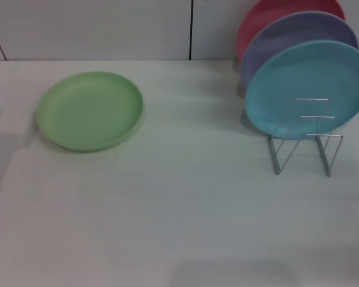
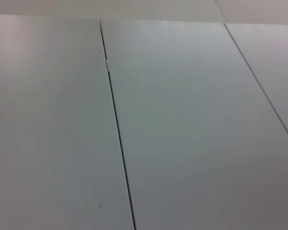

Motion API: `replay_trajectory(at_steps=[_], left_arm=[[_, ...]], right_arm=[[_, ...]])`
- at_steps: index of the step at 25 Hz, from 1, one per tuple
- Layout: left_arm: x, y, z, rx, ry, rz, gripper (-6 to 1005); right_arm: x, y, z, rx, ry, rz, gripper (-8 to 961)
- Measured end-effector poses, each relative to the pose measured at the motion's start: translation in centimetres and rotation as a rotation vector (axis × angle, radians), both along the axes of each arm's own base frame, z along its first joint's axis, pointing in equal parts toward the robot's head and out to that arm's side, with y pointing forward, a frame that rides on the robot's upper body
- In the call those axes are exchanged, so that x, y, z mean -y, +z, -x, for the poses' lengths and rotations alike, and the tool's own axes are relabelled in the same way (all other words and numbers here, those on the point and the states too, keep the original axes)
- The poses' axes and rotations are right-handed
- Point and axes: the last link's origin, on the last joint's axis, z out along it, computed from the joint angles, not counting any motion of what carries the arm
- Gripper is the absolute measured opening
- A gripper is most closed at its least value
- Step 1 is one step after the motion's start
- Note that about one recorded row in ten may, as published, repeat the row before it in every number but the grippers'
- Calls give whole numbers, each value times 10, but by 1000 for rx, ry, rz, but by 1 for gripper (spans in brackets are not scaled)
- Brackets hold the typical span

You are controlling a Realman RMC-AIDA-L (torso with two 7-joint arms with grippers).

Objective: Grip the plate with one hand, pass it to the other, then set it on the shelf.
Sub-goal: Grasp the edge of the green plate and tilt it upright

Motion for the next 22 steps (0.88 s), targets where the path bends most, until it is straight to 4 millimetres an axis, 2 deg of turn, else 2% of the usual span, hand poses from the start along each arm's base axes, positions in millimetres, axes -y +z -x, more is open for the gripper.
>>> replay_trajectory(at_steps=[15, 22], left_arm=[[-3, 1, 2, 16, 18, 4, 870], [-18, 9, -4, 109, 0, 58, 869]], right_arm=[[-1, -1, 1, 0, 5, 2, 729], [1, -1, 1, 1, 6, -1, 728]])
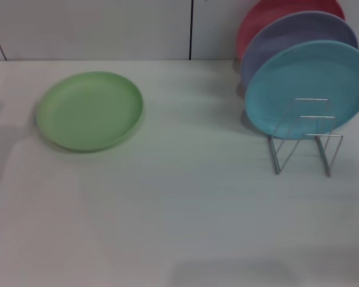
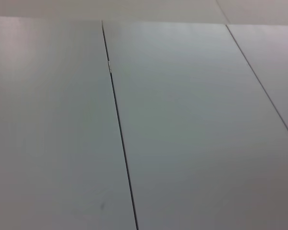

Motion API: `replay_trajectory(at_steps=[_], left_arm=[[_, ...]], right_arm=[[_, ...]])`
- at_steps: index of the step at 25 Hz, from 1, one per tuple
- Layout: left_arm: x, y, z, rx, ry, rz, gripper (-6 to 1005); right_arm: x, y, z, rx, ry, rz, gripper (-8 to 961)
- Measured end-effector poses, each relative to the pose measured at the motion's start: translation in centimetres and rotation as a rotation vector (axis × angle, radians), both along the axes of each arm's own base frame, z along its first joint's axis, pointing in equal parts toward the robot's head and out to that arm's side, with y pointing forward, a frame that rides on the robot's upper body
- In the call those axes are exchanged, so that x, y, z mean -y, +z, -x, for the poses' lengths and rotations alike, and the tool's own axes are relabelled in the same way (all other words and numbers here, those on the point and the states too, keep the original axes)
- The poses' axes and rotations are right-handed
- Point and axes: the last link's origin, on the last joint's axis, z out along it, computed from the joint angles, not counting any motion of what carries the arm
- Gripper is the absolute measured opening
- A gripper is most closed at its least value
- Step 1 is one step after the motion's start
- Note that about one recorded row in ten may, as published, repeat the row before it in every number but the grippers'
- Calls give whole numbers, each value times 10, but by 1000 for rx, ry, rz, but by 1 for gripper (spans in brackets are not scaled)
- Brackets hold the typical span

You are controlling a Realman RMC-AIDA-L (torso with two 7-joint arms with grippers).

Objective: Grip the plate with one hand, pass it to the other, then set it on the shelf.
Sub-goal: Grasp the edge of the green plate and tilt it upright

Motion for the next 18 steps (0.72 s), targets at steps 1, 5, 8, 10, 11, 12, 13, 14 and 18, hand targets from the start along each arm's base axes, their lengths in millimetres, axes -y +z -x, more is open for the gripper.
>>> replay_trajectory(at_steps=[1, 5, 8, 10, 11, 12, 13, 14, 18], left_arm=[[-7, 2, -1, 23, 9, 31, 869], [-34, 2, -5, 54, 95, 182, 869], [-47, -1, -11, 31, 158, 253, 868], [-53, -2, -18, 11, 183, 277, 868], [-55, -2, -20, 8, 198, 282, 868], [-57, -1, -24, 3, 222, 286, 868], [-57, -1, -24, 3, 222, 286, 868], [-57, 0, -25, 8, 223, 283, 868], [-49, 13, -27, 114, 163, 243, 867]], right_arm=[[0, 0, 0, 0, 0, 0, 728], [0, 0, 1, 2, 4, -2, 728], [-1, 0, 2, 3, 9, 0, 728], [-2, -1, 3, 8, 15, 10, 727], [-2, -2, 3, 10, 16, 15, 727], [-2, -2, 3, 12, 15, 20, 727], [-2, -2, 3, 12, 15, 20, 727], [-2, -2, 2, 12, 14, 21, 727], [-2, -2, 1, 13, 10, 23, 728]])
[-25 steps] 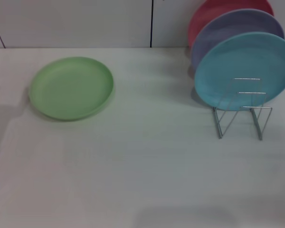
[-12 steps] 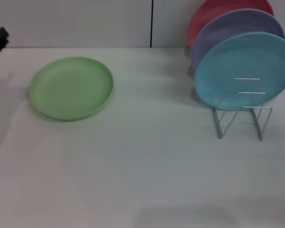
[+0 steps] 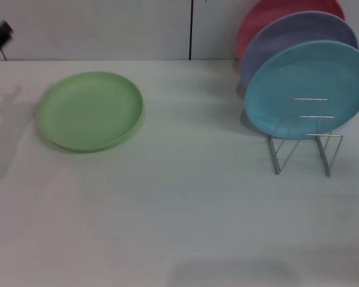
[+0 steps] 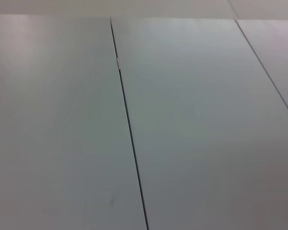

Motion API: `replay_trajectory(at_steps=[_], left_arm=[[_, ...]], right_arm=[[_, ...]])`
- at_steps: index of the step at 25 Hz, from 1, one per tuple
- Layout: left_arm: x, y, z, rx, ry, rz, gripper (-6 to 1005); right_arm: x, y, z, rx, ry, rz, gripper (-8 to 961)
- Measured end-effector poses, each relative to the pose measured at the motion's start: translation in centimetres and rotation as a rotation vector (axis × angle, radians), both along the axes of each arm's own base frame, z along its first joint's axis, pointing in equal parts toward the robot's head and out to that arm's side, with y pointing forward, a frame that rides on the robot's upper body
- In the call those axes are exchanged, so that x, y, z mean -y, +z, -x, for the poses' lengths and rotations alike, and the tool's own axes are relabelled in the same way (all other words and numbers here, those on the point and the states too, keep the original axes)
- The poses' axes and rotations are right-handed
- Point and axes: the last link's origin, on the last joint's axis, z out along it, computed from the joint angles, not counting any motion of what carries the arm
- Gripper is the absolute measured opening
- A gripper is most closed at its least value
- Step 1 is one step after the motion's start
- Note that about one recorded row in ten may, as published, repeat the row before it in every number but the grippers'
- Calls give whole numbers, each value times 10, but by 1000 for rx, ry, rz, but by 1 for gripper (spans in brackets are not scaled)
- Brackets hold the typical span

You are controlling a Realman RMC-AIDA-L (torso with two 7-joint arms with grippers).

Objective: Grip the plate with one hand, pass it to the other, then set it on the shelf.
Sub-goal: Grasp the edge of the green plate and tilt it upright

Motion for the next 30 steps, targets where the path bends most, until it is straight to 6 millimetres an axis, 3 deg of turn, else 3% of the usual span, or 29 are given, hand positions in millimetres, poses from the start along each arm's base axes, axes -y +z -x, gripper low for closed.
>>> replay_trajectory(at_steps=[3, 4, 6, 12, 17, 19, 22, 24, 26, 30], left_arm=[[12, 13, -6, 141, -112, -58, 867], [21, 22, -16, 201, -225, -77, 867], [24, 25, -22, 206, -278, -70, 867], [32, 15, -66, -26, -529, 126, 866], [29, 0, -70, -229, -520, 222, 866], [25, -6, -67, -437, -485, 278, 866], [21, -7, -62, -573, -429, 279, 865], [14, -8, -54, -741, -335, 255, 865], [13, -8, -52, -793, -304, 241, 865], [4, -3, -42, -1064, -98, 81, 864]], right_arm=[[1, 0, -1, 0, -2, 1, 728], [1, 0, -1, 1, -3, 1, 728], [1, 0, -1, 1, -4, 1, 729], [1, 0, -1, 1, -4, 1, 728], [1, 0, -1, 1, -5, 1, 727], [2, 0, -1, 1, -6, 1, 727], [2, 0, -1, 1, -6, 1, 728], [2, 0, -2, 1, -6, 1, 728], [2, 0, -2, 1, -6, 1, 728], [2, 0, -1, 1, -6, 1, 729]])
